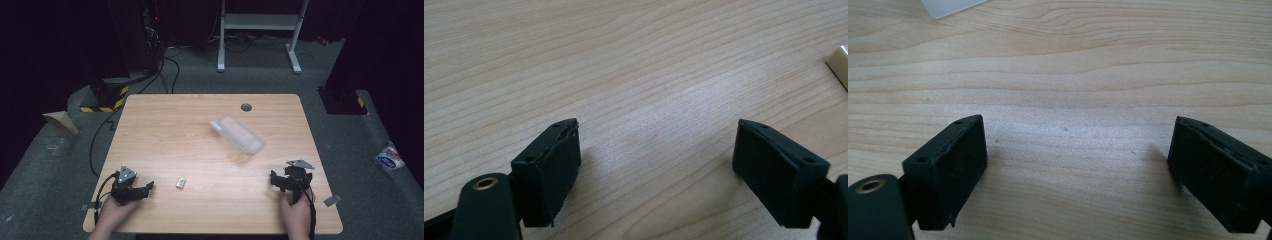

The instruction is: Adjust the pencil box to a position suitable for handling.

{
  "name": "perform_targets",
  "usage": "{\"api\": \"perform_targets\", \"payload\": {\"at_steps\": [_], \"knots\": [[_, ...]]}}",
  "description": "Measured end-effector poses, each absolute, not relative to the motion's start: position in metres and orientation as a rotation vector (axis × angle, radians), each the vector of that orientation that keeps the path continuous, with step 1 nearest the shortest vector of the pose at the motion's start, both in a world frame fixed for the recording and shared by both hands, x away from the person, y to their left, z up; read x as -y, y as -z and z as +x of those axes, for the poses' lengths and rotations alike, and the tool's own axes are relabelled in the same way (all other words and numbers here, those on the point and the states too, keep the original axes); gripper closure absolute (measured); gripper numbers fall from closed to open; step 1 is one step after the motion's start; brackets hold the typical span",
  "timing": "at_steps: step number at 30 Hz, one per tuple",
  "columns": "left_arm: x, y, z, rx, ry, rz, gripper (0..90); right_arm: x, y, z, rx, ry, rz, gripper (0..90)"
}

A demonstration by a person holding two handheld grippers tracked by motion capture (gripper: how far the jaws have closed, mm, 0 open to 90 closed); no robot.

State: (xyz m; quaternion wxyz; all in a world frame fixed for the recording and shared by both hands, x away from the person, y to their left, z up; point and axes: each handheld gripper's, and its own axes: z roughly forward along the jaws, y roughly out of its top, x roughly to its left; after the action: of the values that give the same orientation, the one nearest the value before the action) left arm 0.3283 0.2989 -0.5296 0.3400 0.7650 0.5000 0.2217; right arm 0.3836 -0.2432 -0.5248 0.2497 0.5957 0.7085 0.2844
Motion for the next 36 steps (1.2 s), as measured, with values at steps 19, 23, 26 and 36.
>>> {"api": "perform_targets", "payload": {"at_steps": [19,23,26,36], "knots": [[-0.299,0.53,0.329,-1.3,-0.58,1.992,19.4,0.243,0.525,0.384,-1.93,-0.775,1.622,8.7],[-0.299,0.53,0.328,-1.3,-0.581,1.992,19.0,0.245,0.525,0.383,-1.946,-0.784,1.611,8.4],[-0.299,0.53,0.328,-1.299,-0.58,1.994,19.0,0.245,0.523,0.38,-1.965,-0.776,1.59,8.2],[-0.298,0.53,0.329,-1.297,-0.575,1.996,18.7,0.237,0.518,0.372,-2.025,-0.872,1.491,8.4]]}}
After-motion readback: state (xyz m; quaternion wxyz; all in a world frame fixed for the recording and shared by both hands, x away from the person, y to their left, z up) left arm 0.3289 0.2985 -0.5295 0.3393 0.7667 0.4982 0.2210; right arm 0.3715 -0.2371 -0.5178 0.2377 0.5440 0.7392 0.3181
